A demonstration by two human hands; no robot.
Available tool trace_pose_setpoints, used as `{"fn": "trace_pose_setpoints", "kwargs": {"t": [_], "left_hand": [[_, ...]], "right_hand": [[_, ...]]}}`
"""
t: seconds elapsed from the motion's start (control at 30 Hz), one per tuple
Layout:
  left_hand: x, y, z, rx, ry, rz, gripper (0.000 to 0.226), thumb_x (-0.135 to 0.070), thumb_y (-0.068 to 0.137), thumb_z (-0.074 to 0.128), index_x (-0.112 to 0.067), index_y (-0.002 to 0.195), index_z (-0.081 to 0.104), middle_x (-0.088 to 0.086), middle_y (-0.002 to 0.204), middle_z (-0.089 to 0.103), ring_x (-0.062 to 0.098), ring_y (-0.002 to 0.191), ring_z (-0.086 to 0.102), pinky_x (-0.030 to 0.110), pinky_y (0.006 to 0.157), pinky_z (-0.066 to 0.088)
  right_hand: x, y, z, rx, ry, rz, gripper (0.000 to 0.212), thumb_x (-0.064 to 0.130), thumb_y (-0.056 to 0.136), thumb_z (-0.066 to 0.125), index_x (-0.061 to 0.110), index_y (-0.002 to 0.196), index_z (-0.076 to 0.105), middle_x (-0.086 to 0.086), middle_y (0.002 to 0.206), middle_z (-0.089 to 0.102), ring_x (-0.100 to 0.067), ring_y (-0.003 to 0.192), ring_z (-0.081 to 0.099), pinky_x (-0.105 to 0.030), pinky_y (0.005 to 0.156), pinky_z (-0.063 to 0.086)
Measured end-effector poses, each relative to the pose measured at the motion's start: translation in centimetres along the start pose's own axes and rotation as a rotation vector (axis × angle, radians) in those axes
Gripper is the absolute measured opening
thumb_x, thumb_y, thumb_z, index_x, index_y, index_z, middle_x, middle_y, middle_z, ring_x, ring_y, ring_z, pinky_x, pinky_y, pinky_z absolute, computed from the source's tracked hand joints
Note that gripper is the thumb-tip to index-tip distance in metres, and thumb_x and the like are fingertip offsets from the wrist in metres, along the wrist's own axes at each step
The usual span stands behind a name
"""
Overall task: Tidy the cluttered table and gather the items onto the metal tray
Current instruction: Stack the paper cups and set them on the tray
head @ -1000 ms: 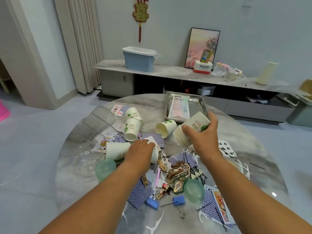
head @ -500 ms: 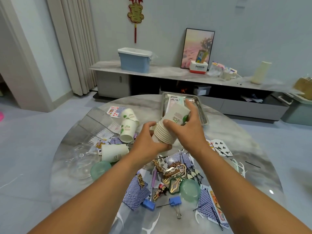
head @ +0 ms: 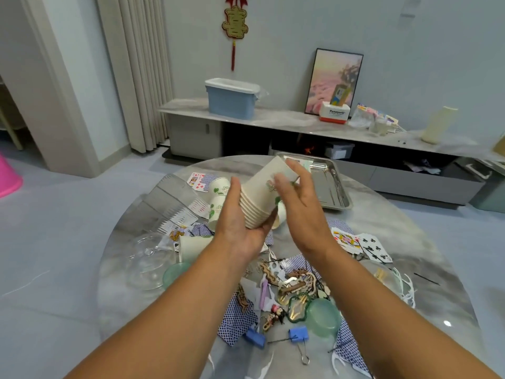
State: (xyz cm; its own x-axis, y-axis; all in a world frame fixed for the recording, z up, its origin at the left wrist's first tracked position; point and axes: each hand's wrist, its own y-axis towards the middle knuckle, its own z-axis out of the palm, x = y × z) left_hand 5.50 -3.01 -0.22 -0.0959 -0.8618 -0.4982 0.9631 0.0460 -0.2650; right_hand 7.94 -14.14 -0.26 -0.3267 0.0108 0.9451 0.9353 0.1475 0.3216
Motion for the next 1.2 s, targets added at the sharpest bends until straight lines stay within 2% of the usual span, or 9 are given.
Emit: {"fn": "trace_pose_setpoints", "kwargs": {"t": [0.07, 0.13, 0.23, 0.37, 0.53, 0.7, 0.83, 0.97, 1.2], "left_hand": [[-2.5, 0.6, -0.4, -0.077, -0.023, 0.049, 0.059, -0.052, 0.095, 0.06, -0.005, 0.13, 0.061, 0.022, 0.114, 0.071, 0.032, 0.093, 0.07, 0.039, 0.091, 0.056], [-4.6, 0.8, -0.9, -0.13, -0.022, 0.09, 0.054, -0.05, 0.094, 0.062, -0.006, 0.125, 0.064, 0.021, 0.11, 0.072, 0.03, 0.085, 0.07, 0.038, 0.083, 0.057], [-6.9, 1.1, -2.5, -0.181, -0.043, 0.117, 0.051, -0.049, 0.092, 0.067, -0.007, 0.119, 0.067, 0.02, 0.109, 0.073, 0.031, 0.088, 0.07, 0.039, 0.086, 0.059], [-8.4, 1.0, -3.6, -0.178, -0.014, 0.144, 0.045, -0.042, 0.086, 0.076, -0.01, 0.116, 0.069, 0.018, 0.106, 0.074, 0.032, 0.091, 0.07, 0.039, 0.09, 0.058], [-8.9, 1.1, -4.3, -0.182, 0.019, 0.144, 0.031, -0.034, 0.083, 0.08, -0.01, 0.1, 0.068, 0.016, 0.086, 0.076, 0.032, 0.09, 0.07, 0.042, 0.091, 0.057], [-9.9, 1.2, -5.1, -0.192, 0.033, 0.163, 0.035, -0.034, 0.081, 0.081, -0.011, 0.103, 0.069, 0.017, 0.099, 0.076, 0.033, 0.099, 0.071, 0.043, 0.092, 0.057], [-10.0, 1.1, -5.2, -0.167, 0.083, 0.153, 0.034, -0.036, 0.079, 0.081, -0.013, 0.101, 0.07, 0.016, 0.098, 0.077, 0.032, 0.093, 0.072, 0.042, 0.086, 0.06], [-9.8, 1.1, -5.5, -0.203, 0.162, 0.135, 0.03, -0.037, 0.08, 0.081, -0.016, 0.098, 0.07, 0.014, 0.089, 0.078, 0.031, 0.089, 0.073, 0.042, 0.084, 0.06], [-8.4, 2.0, -6.9, -0.341, 0.436, 0.155, 0.037, -0.036, 0.082, 0.08, -0.017, 0.11, 0.064, 0.011, 0.099, 0.072, 0.028, 0.087, 0.071, 0.039, 0.068, 0.06]], "right_hand": [[-0.5, 0.7, 0.4, -0.055, 0.044, 0.101, 0.037, 0.053, 0.1, 0.045, 0.045, 0.137, 0.045, 0.01, 0.124, 0.064, -0.008, 0.114, 0.064, -0.029, 0.093, 0.051], [-2.0, 0.5, 1.3, -0.093, -0.019, 0.161, 0.028, 0.034, 0.105, 0.043, 0.041, 0.132, 0.049, 0.008, 0.122, 0.066, -0.011, 0.113, 0.064, -0.032, 0.094, 0.052], [-5.4, -0.9, 3.5, 0.268, -0.4, 0.159, 0.044, 0.014, 0.095, 0.063, 0.027, 0.136, 0.057, 0.011, 0.125, 0.065, -0.008, 0.12, 0.061, -0.025, 0.099, 0.051], [-8.7, -1.7, 6.9, 0.629, -0.62, 0.15, 0.08, 0.016, 0.076, 0.082, 0.032, 0.147, 0.048, 0.005, 0.142, 0.057, -0.013, 0.131, 0.053, -0.038, 0.112, 0.043], [-10.5, -1.2, 8.6, 0.628, -0.795, 0.017, 0.08, 0.034, 0.073, 0.085, 0.038, 0.143, 0.049, 0.003, 0.139, 0.059, -0.02, 0.125, 0.055, -0.043, 0.106, 0.048], [-10.8, -0.6, 9.0, 0.604, -0.666, 0.09, 0.087, 0.051, 0.064, 0.083, 0.046, 0.142, 0.044, 0.007, 0.134, 0.062, -0.014, 0.118, 0.061, -0.043, 0.102, 0.051], [-11.2, -0.6, 9.7, 0.67, -0.646, 0.091, 0.079, 0.044, 0.07, 0.087, 0.043, 0.139, 0.049, 0.006, 0.133, 0.065, -0.018, 0.121, 0.061, -0.045, 0.104, 0.05], [-9.5, -0.1, 6.8, 0.562, -0.412, 0.241, 0.056, 0.053, 0.071, 0.083, 0.053, 0.12, 0.056, 0.01, 0.117, 0.068, -0.009, 0.1, 0.069, -0.036, 0.091, 0.059], [-7.3, 2.2, -3.3, 0.05, -0.025, 0.304, 0.041, 0.055, 0.098, 0.04, 0.021, 0.107, 0.061, -0.003, 0.084, 0.052, -0.012, 0.066, 0.044, -0.026, 0.056, 0.038]]}}
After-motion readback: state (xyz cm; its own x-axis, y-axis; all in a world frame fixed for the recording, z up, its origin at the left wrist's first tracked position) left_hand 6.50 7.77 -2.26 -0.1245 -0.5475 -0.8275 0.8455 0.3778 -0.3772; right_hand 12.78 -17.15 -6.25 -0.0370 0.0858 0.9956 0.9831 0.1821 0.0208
